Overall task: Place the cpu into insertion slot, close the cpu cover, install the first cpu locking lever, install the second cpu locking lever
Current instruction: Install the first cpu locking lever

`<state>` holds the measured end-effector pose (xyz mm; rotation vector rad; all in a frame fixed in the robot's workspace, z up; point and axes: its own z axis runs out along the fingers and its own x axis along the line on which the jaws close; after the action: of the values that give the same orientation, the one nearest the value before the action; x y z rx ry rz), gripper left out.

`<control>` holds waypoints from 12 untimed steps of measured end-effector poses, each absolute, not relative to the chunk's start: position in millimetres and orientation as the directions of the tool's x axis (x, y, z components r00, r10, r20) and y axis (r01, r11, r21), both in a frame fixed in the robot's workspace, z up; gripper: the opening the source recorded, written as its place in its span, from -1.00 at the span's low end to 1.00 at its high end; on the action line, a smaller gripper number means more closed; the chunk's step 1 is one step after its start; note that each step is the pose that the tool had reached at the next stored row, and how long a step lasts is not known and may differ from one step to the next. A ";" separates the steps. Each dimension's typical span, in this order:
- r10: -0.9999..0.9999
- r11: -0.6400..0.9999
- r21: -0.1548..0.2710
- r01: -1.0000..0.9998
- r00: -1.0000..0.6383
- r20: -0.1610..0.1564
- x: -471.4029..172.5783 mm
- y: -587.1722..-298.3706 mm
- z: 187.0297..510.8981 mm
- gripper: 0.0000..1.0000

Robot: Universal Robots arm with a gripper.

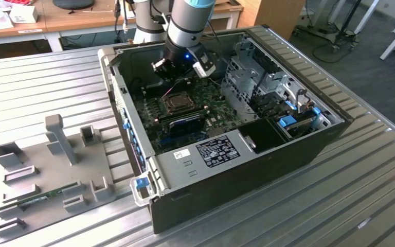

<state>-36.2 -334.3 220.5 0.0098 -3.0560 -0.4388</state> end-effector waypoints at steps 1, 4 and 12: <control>-0.014 0.960 0.281 0.001 -0.999 0.053 -36.1 -334.3 220.5 -0.79; -0.014 0.960 0.282 0.001 -0.999 0.053 -36.1 -334.9 220.5 -0.79; -0.014 0.960 0.281 0.001 -0.999 0.053 -35.8 -335.5 219.9 -0.79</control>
<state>-35.8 -335.5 219.9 0.0100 -3.0560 -0.4389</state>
